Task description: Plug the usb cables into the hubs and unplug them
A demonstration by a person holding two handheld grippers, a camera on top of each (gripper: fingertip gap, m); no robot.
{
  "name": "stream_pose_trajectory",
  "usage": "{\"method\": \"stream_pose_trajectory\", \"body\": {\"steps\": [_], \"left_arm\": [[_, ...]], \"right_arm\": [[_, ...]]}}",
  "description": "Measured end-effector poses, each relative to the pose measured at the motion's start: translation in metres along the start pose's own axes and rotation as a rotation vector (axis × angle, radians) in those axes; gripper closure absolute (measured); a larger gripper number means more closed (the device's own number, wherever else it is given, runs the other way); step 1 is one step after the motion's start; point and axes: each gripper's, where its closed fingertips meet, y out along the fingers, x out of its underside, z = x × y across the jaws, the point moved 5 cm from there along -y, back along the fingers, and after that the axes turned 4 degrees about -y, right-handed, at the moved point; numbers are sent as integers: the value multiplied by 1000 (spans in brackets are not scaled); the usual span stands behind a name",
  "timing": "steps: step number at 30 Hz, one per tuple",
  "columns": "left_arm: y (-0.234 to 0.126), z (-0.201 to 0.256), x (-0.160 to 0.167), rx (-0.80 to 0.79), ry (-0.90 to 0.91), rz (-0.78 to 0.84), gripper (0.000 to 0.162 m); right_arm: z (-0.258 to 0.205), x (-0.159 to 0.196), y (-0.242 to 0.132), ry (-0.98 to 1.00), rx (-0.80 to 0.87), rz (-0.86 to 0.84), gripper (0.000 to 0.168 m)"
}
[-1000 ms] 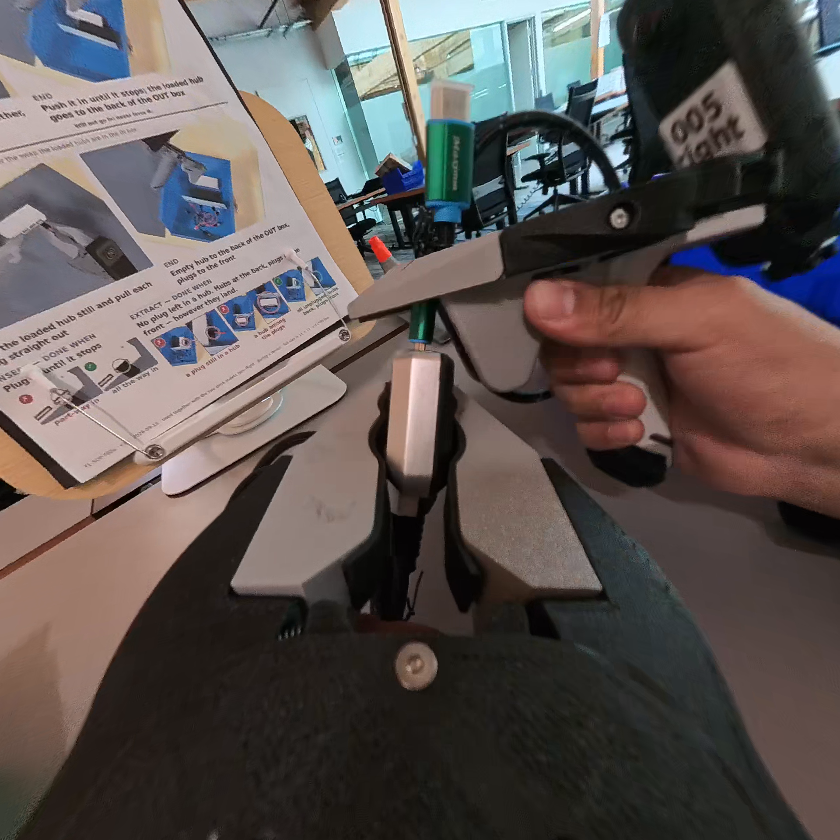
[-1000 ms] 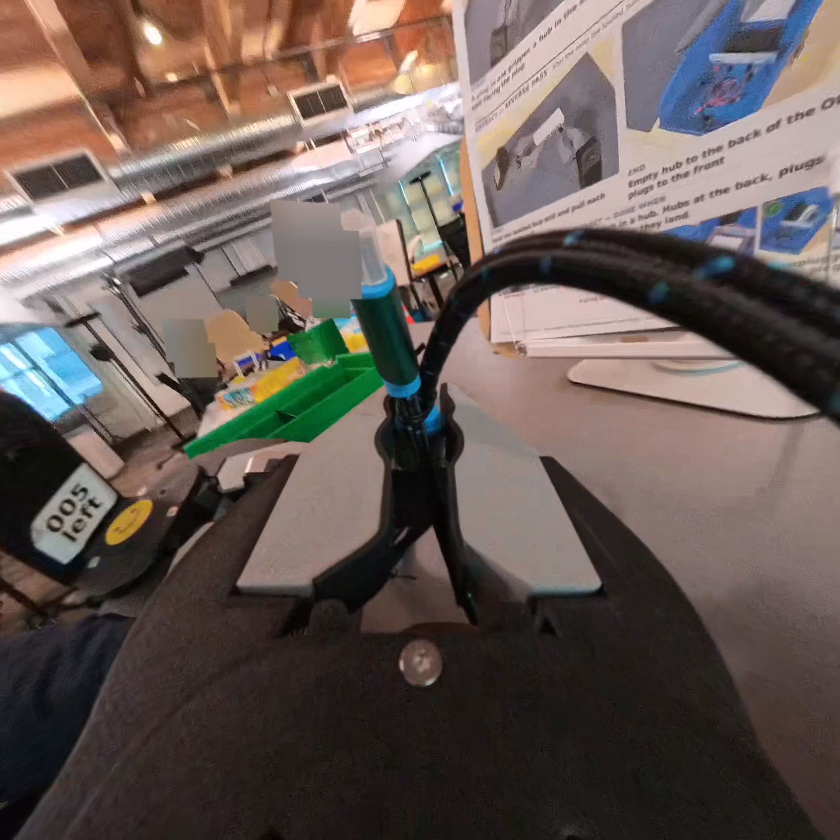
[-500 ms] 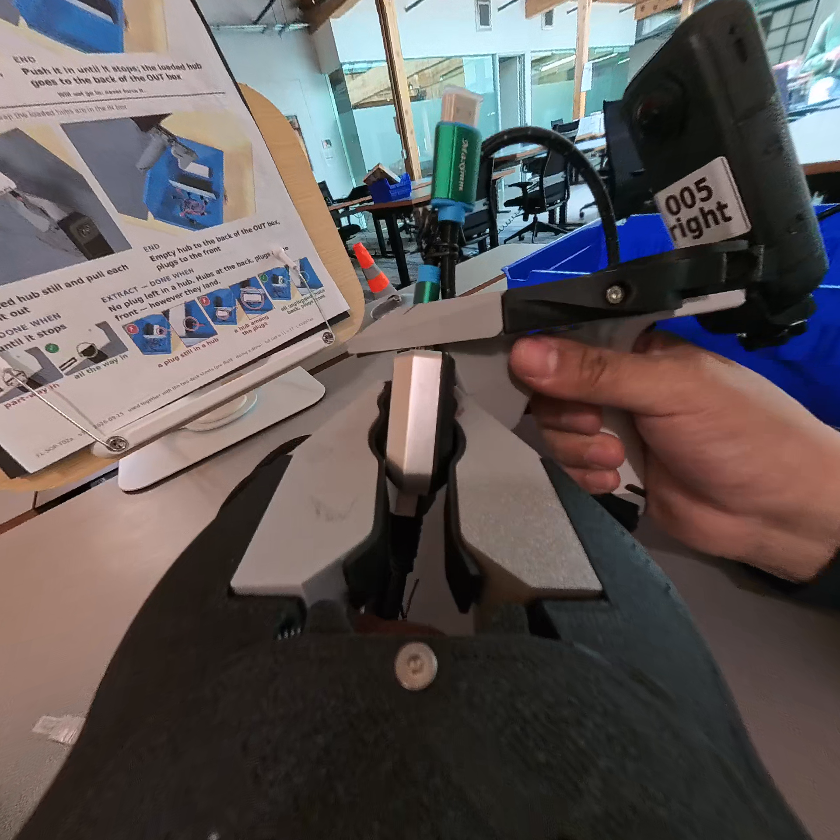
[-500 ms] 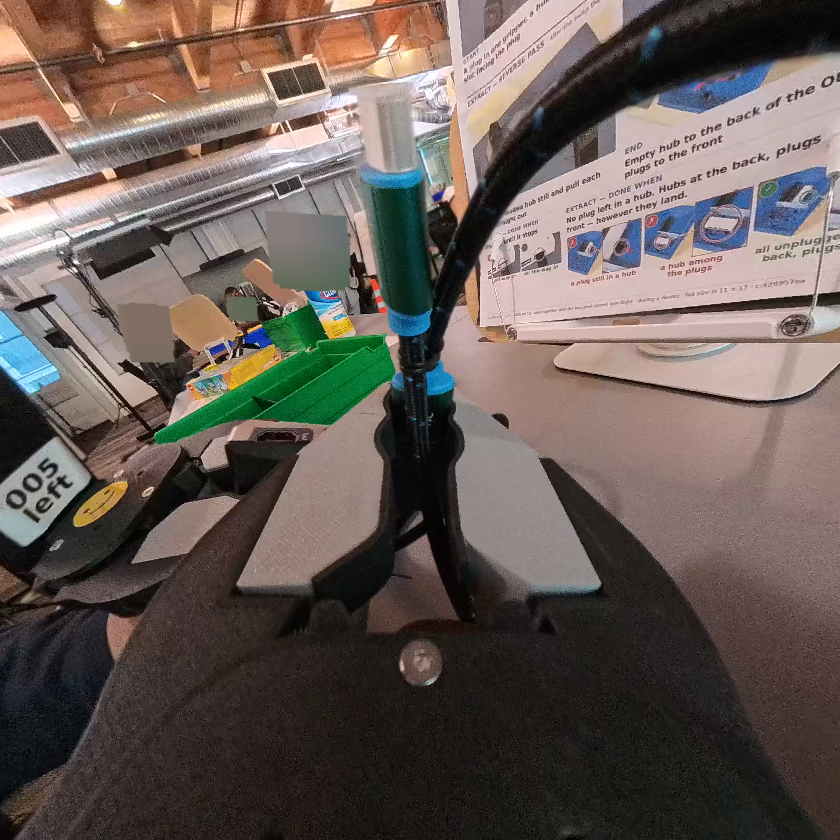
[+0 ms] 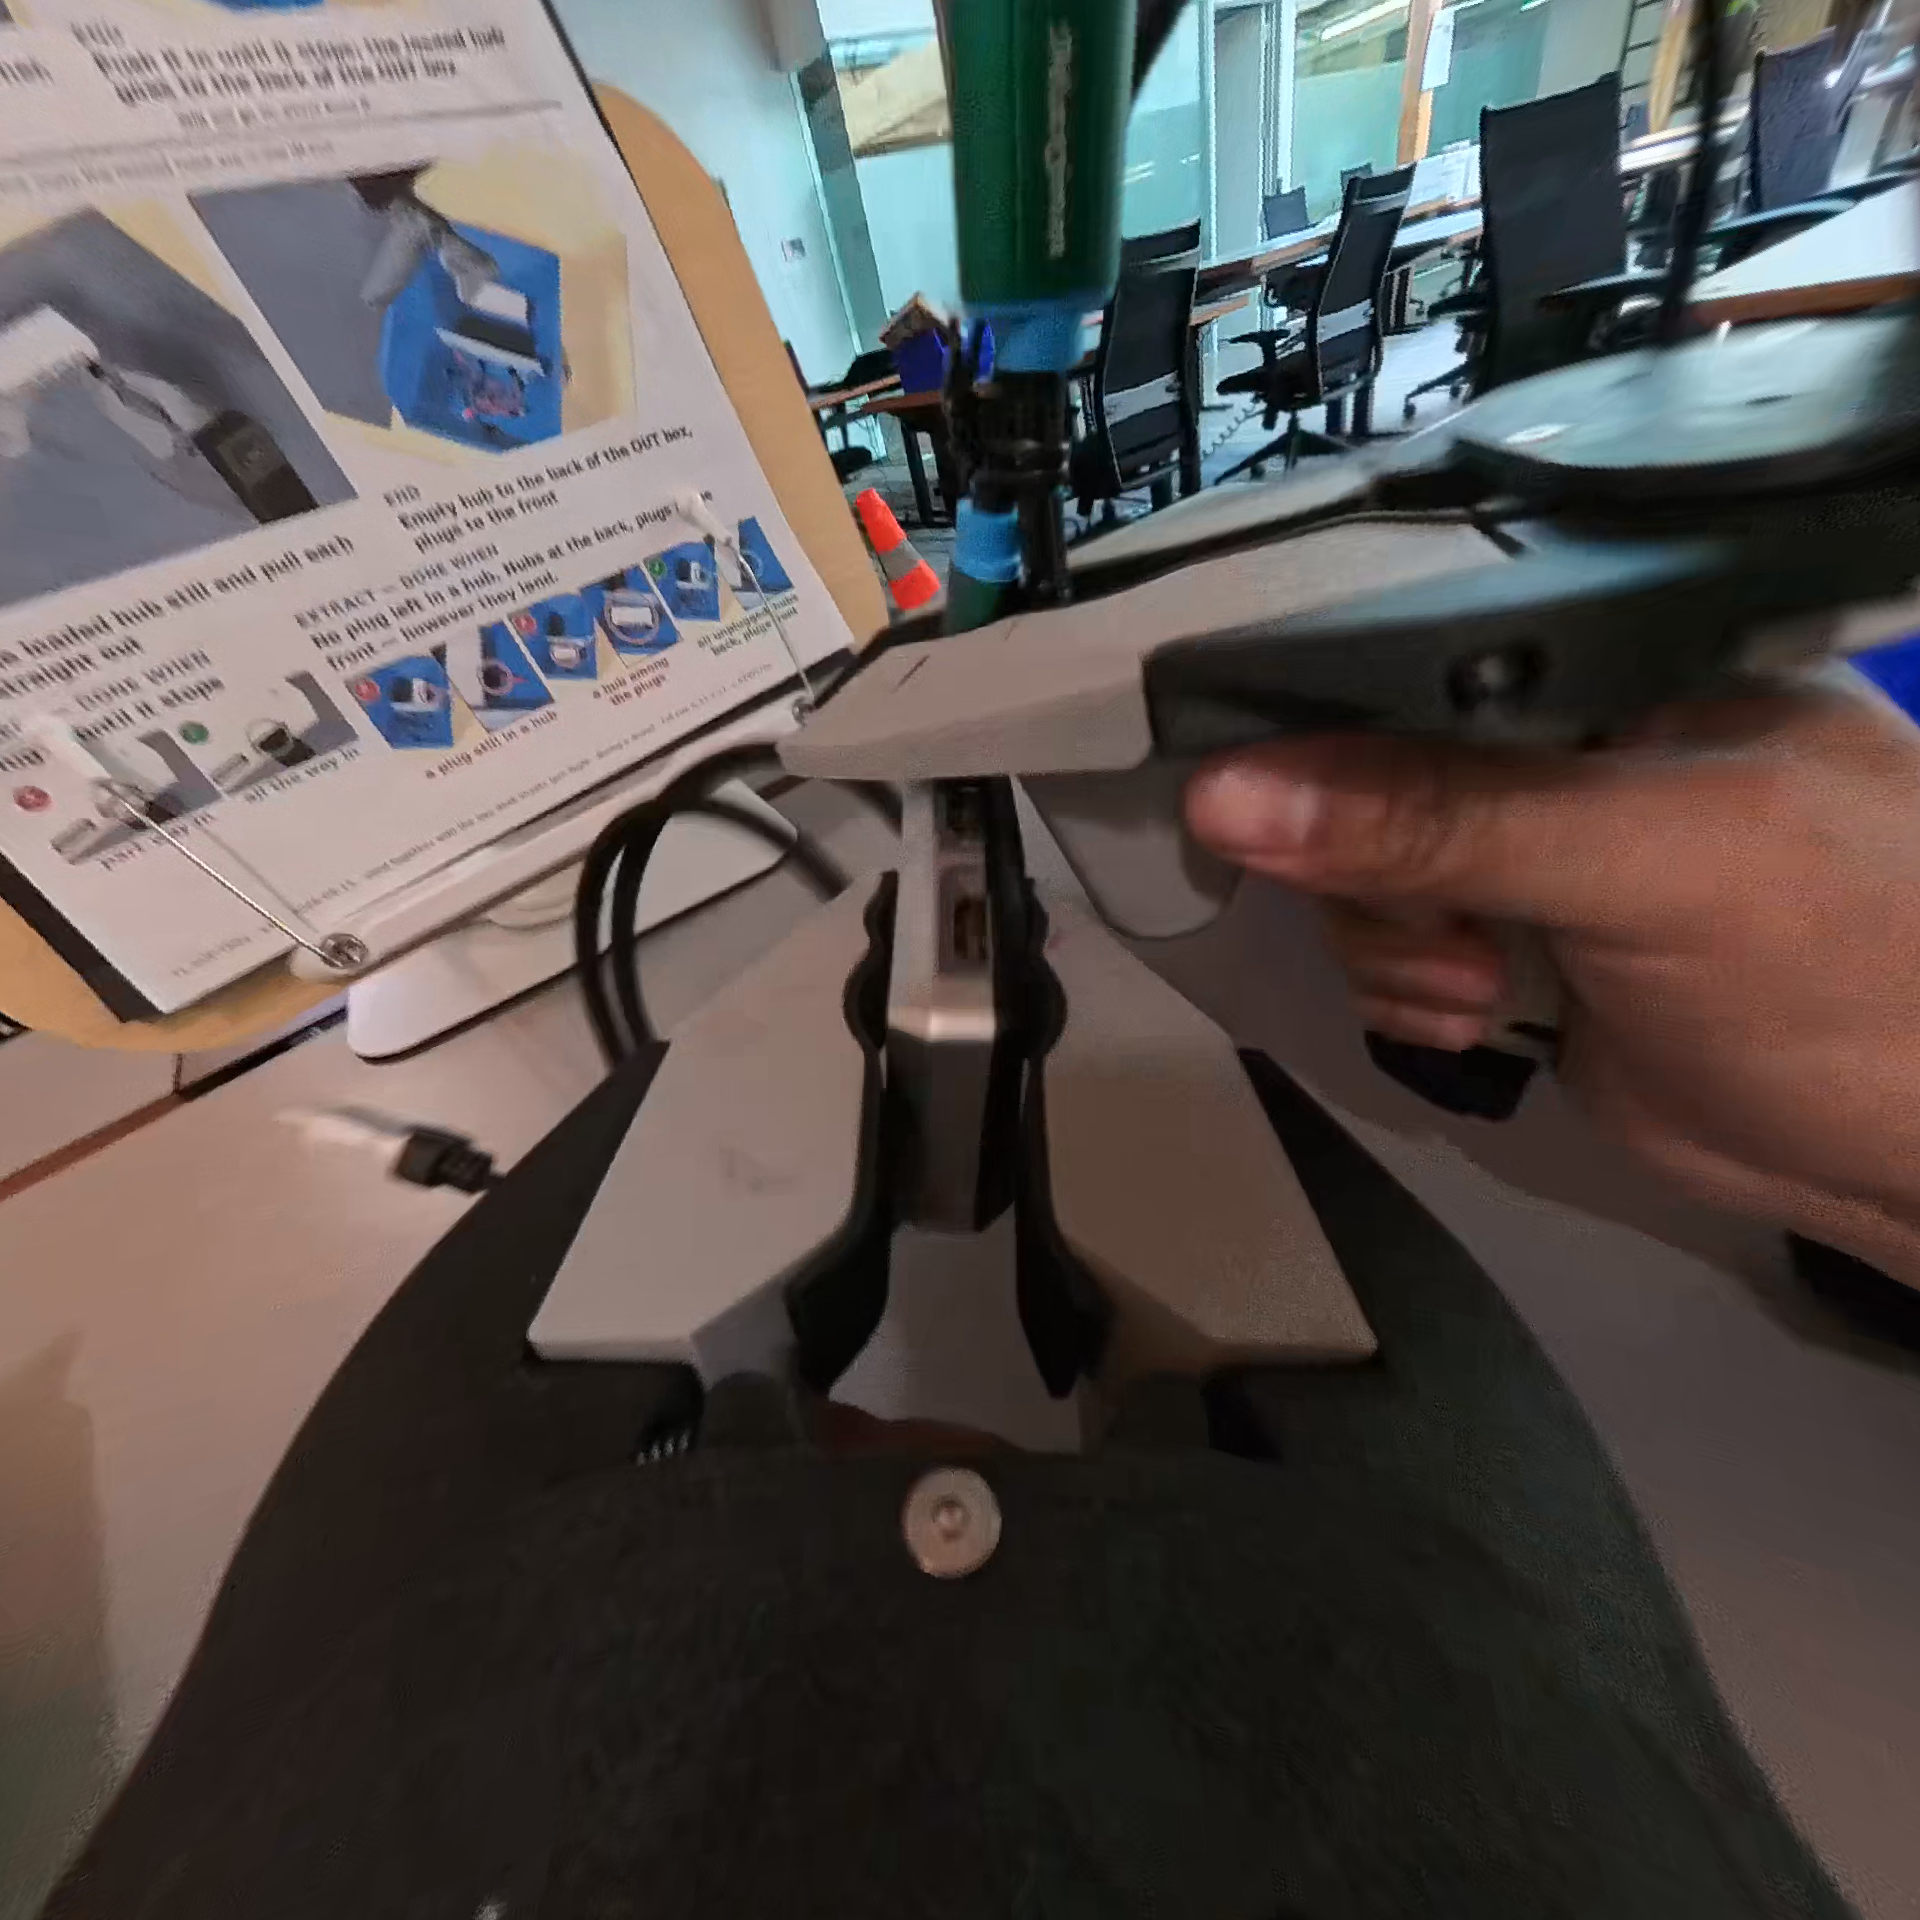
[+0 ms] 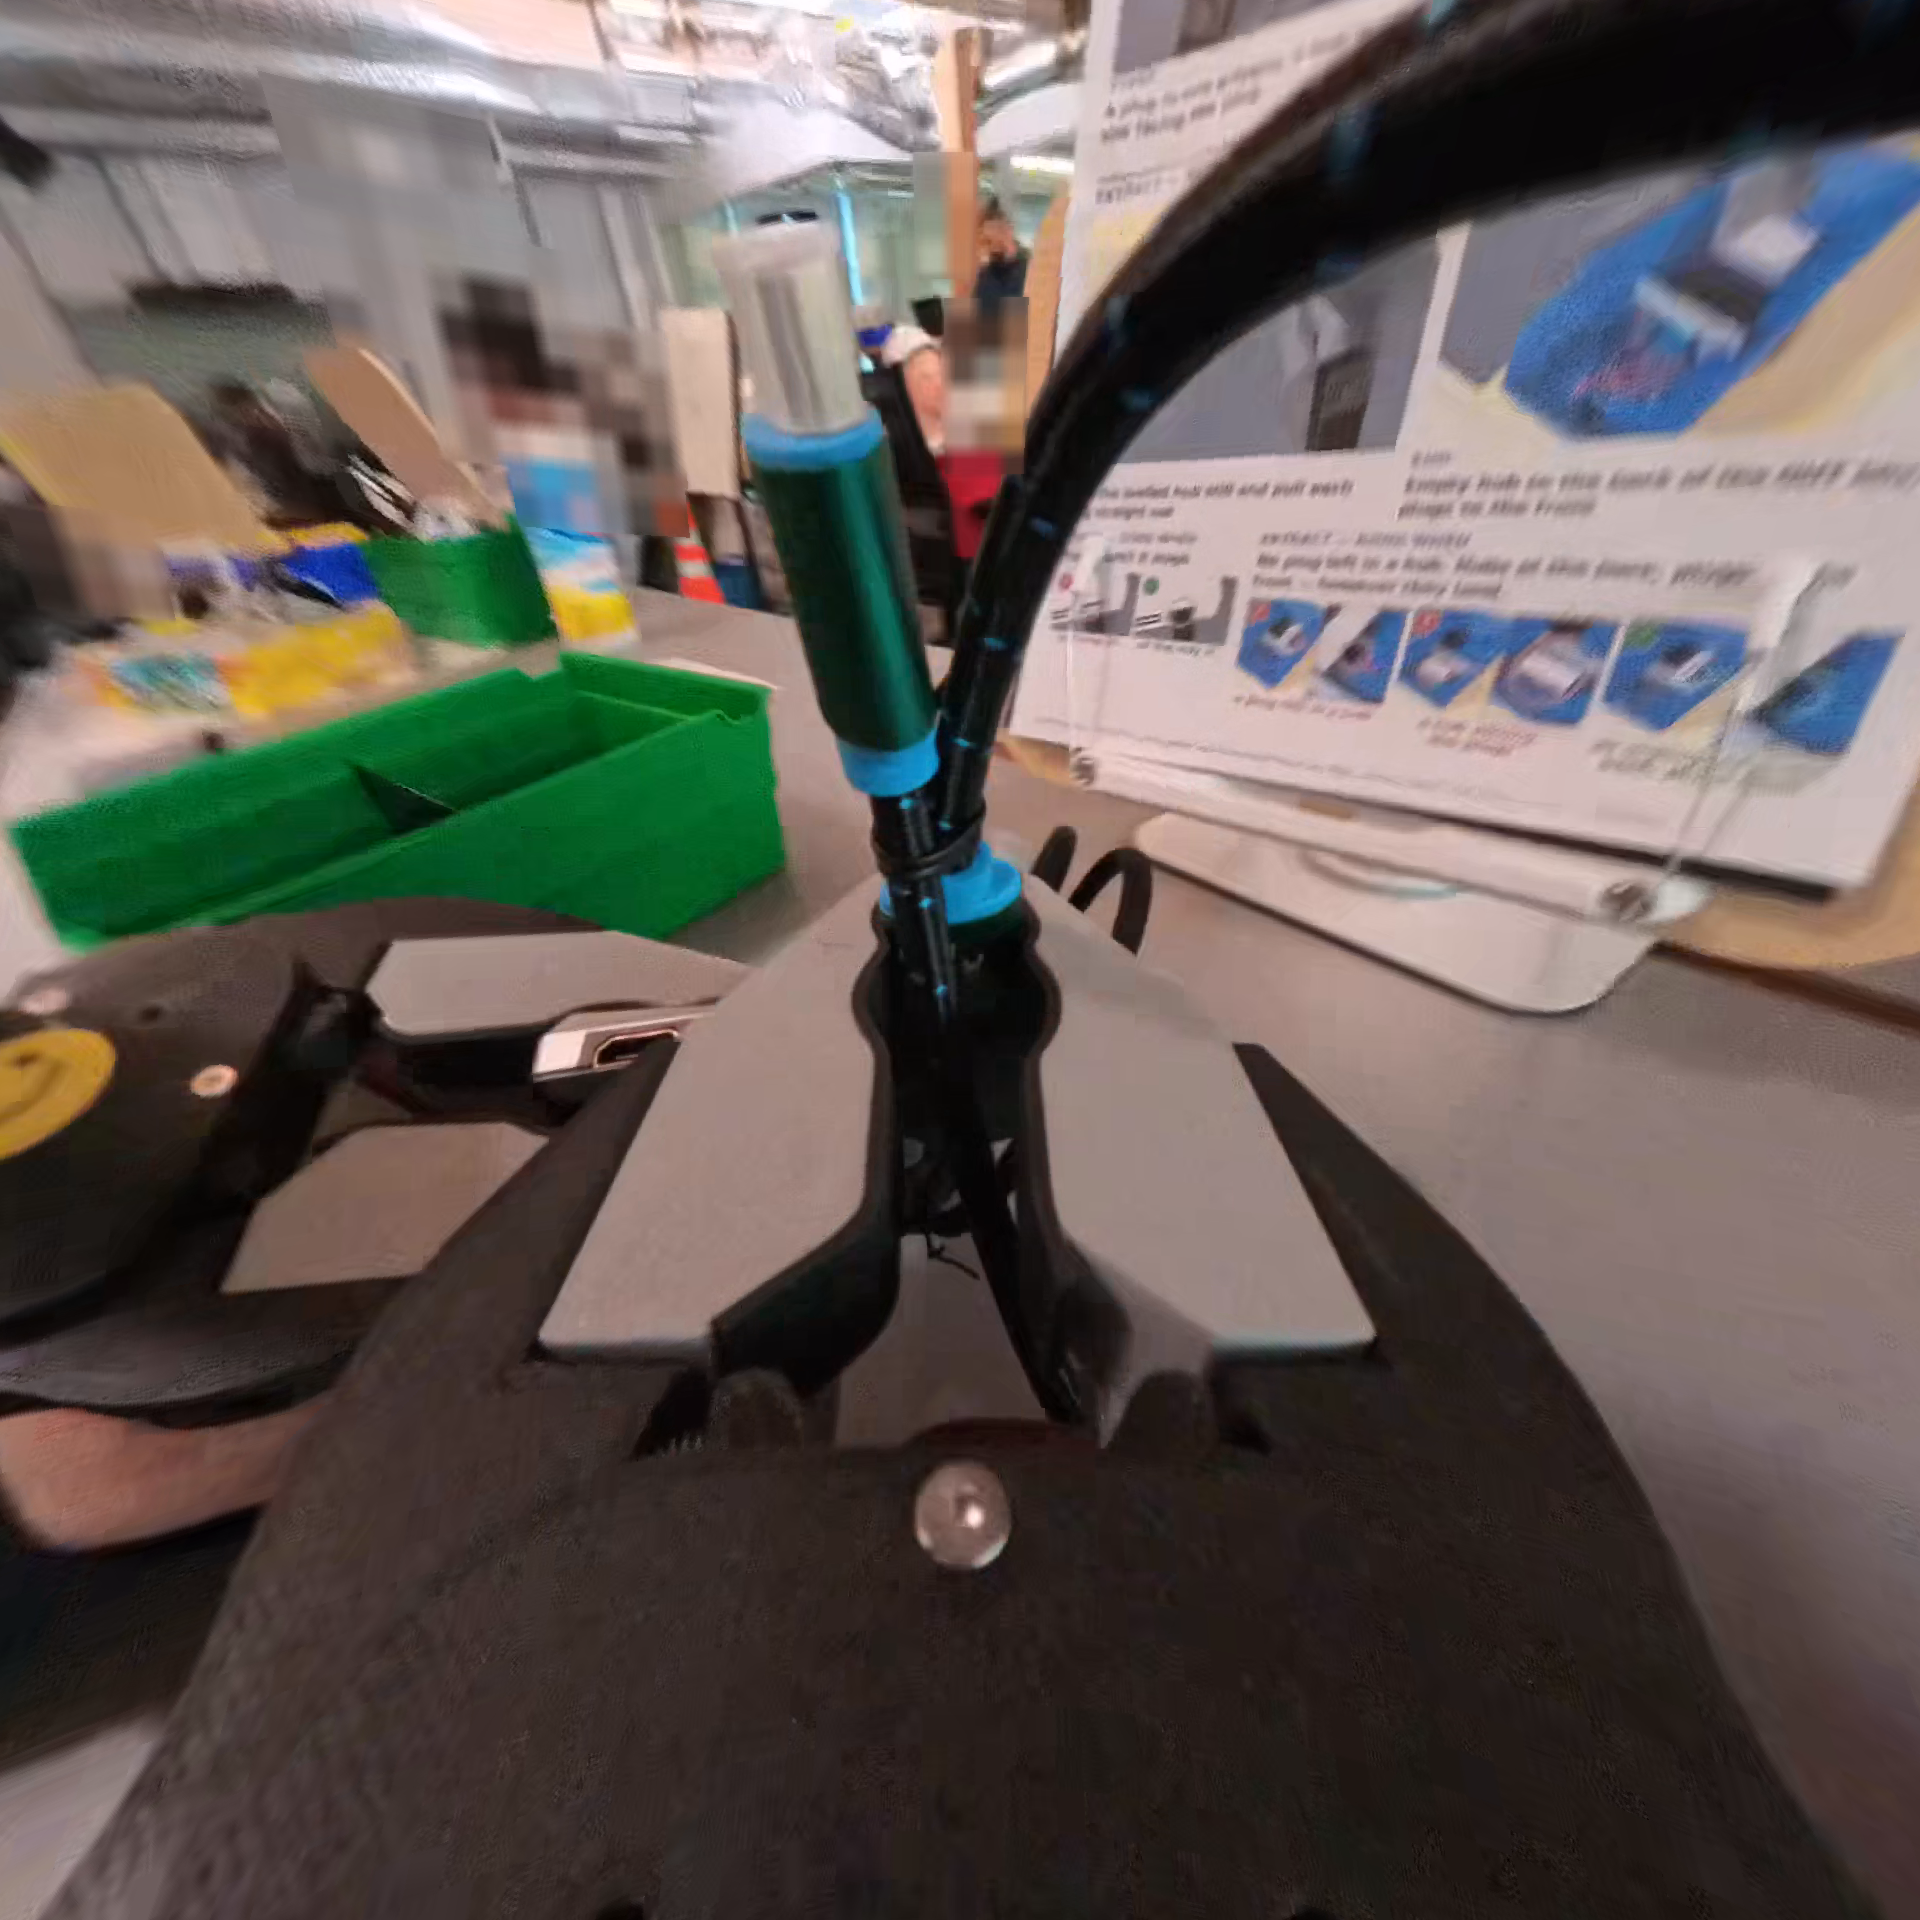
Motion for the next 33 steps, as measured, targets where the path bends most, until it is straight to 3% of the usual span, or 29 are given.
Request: {"method": "stream_pose_trajectory", "body": {"steps": [2, 4, 11, 15, 18, 24, 27, 33], "left_arm": [[1, 3, -1, 2, 28, 4, 142], [3, 6, 1, 12, 57, -3, 142], [8, 5, 3, 111, -42, 11, 137], [8, 11, 1, 87, 65, 12, 139], [9, 13, 4, 32, 205, -12, 139], [6, 7, 4, 25, 176, -32, 140], [8, 6, 11, -7, 271, -118, 141], [8, 17, 7, -26, 371, -63, 140]], "right_arm": [[9, 7, -2, 244, -131, 30, 152], [15, 12, -3, 364, -206, 46, 151], [20, 16, -6, 279, -157, -10, 152], [22, 25, -4, 392, -235, -30, 152], [21, 28, -3, 365, -221, -51, 153], [17, 30, 0, 365, -218, -78, 152], [19, 27, -1, 369, -201, -65, 151], [25, 32, -8, 845, -474, 72, 147]]}}
